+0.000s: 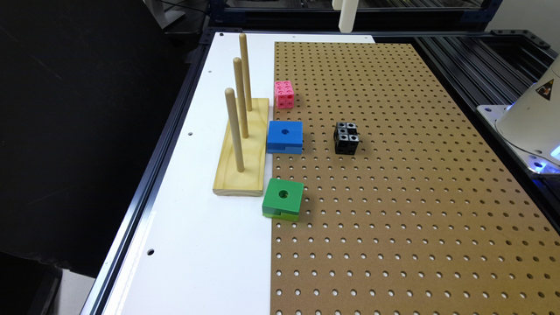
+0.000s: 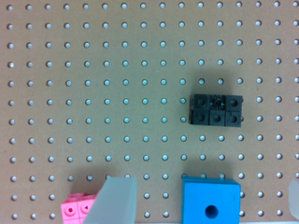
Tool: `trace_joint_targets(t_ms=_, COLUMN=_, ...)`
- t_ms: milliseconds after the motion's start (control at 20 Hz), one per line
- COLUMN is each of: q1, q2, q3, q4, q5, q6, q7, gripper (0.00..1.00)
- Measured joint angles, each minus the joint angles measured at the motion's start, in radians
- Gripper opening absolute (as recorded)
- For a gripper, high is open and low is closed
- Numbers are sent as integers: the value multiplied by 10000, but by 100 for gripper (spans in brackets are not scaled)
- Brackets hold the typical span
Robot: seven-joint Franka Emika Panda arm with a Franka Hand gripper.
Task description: Pick up blue block.
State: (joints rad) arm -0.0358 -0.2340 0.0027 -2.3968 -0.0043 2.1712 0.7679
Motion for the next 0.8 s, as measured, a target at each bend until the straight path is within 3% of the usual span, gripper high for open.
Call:
trace_joint_targets(t_ms=250, q1=7, q2=0, q3=13, q4=-7, q5=11, q6=0, q7=0, gripper=100)
trace_joint_targets(t_ms=550, q1=31, q2=15, q3=489, q4=51, q5=118, q6=56, q7=221, gripper=100)
trace_joint_targets(t_ms=800, q1=32, q2=183, q3=551, q4=94, q5=124, q6=390, q7=221, gripper=100)
